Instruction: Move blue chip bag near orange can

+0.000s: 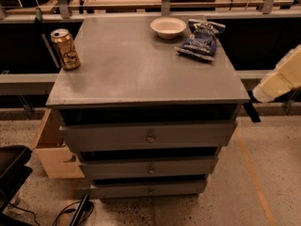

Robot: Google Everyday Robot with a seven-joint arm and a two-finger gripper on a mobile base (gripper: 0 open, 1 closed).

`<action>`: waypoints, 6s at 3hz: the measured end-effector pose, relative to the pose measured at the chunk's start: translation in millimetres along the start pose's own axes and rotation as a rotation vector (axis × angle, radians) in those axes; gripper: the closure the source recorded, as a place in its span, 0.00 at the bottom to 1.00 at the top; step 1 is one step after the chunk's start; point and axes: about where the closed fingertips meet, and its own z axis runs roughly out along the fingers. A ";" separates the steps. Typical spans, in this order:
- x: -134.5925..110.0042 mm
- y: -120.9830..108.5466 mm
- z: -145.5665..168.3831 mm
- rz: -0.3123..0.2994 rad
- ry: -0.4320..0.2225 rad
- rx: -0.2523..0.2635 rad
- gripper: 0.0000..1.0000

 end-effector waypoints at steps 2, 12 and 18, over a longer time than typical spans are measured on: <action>-24.1 -95.0 47.8 0.247 -0.272 0.030 0.00; -204.3 -179.9 302.9 0.412 -0.494 -0.163 0.00; -209.2 -161.0 355.9 0.378 -0.399 -0.182 0.94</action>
Offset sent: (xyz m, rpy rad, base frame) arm 0.1864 -0.0863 0.0253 0.5675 -0.5143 -0.2207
